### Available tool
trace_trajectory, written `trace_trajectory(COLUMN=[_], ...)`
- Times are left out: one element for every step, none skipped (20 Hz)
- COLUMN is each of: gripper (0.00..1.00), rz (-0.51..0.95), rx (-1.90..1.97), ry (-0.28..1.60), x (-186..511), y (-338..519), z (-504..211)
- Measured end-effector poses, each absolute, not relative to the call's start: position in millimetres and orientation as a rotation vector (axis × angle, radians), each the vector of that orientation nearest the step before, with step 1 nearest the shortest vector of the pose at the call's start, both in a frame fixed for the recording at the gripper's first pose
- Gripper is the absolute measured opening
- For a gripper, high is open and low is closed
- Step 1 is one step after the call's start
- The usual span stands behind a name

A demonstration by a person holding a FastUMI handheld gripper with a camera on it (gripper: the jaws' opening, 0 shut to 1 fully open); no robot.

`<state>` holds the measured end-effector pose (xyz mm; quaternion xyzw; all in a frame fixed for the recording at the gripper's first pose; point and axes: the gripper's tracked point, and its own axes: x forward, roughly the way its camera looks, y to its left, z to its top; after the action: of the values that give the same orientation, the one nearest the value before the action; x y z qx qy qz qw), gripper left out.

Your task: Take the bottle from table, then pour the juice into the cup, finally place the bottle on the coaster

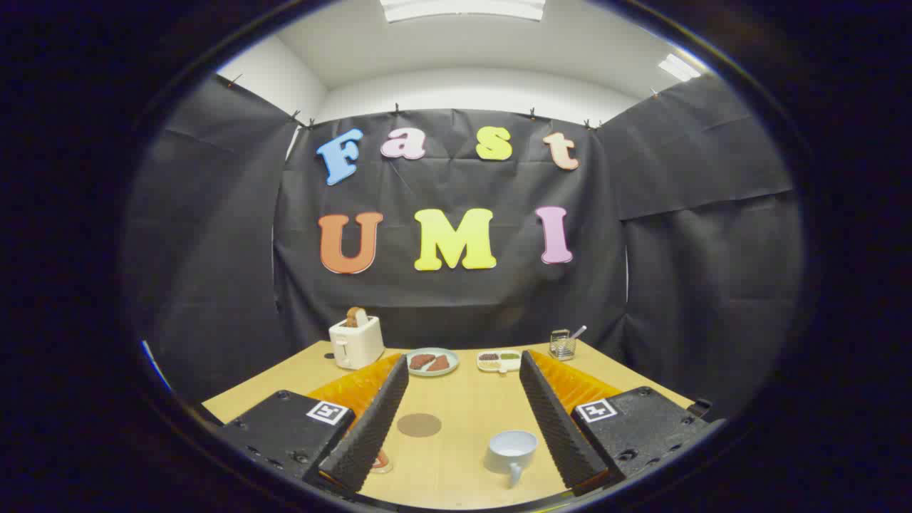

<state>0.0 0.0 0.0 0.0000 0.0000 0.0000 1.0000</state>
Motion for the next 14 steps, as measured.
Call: trace_trajectory(gripper=[1.0,1.0,1.0,1.0,1.0,1.0,1.0,1.0,1.0,1.0,1.0,1.0,1.0,1.0], rz=[0.004,0.009,0.017,0.018,0.022,0.02,0.02,0.022,0.016,0.016,0.019,0.021,0.029,0.03], rx=[0.005,0.011,0.013,0.009,0.008,0.003,0.006,0.007,-0.001,-0.003,-0.003,-0.002,0.0,0.002], ry=[0.002,0.009,0.01,0.006,0.007,0.006,0.001,0.006,0.009,0.009,0.013,0.015,0.013,0.009], x=[-0.2,-1.1,-2.5,-4.3,-5.1,-6.9,-5.6,-6.1,-6.3,-7.2,-7.3,-7.2,-8.3,-8.5], y=[4.5,11.7,17.5,21.5,25.6,29.0,30.4,33.9,34.0,34.6,38.0,39.1,42.3,43.7], z=[-0.7,-2.8,-4.0,-3.3,-4.9,-7.4,-7.2,-10.3,-13.9,-15.4,-17.1,-18.6,-18.3,-17.1])
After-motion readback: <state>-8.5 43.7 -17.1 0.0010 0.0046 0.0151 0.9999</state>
